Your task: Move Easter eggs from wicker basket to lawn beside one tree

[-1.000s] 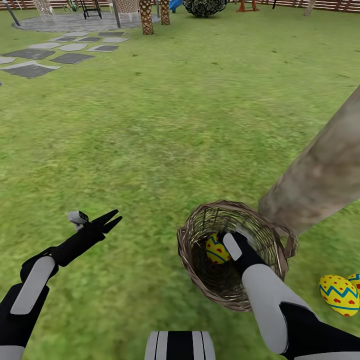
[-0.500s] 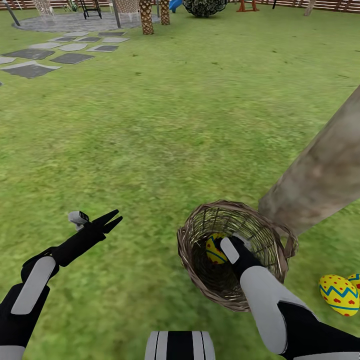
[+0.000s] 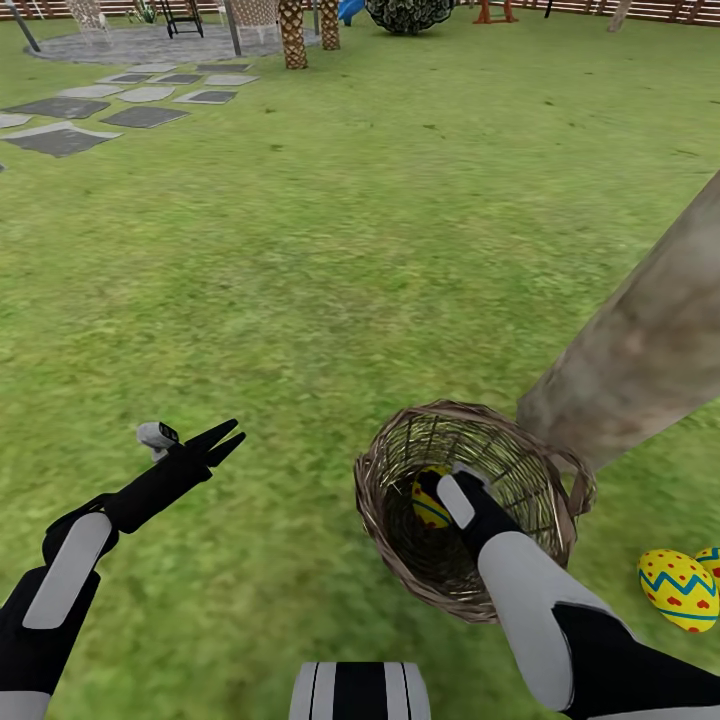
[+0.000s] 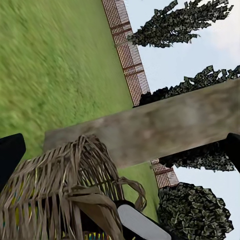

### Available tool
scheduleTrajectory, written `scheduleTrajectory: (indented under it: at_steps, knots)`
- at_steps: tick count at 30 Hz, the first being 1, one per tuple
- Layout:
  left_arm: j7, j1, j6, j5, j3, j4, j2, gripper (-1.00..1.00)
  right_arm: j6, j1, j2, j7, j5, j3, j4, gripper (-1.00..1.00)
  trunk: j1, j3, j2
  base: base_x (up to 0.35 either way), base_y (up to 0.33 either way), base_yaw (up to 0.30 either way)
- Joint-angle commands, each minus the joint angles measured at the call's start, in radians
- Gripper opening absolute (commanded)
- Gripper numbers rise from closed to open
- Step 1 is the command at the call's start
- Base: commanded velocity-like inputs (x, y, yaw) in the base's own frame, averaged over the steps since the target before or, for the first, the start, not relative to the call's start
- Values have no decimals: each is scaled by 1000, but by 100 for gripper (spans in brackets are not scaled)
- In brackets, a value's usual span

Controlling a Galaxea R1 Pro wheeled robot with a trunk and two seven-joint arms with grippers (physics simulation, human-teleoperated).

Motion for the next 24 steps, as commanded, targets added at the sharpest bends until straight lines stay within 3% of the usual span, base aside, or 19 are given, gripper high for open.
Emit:
scheduleTrajectory:
  at_steps: [1,6,24]
  knots:
    - [0,0,6,4,0,0,0,100,3,0,0,-6,-9,3,-2,100,0,-1,0,0,0,0]
    - [-1,0,4,4,0,0,0,100,3,0,-2,-6,-8,9,-2,100,0,-1,0,0,0,0]
    - [0,1,4,4,-5,0,0,100,0,0,-2,-28,-7,10,-2,100,8,-70,-4,0,0,0]
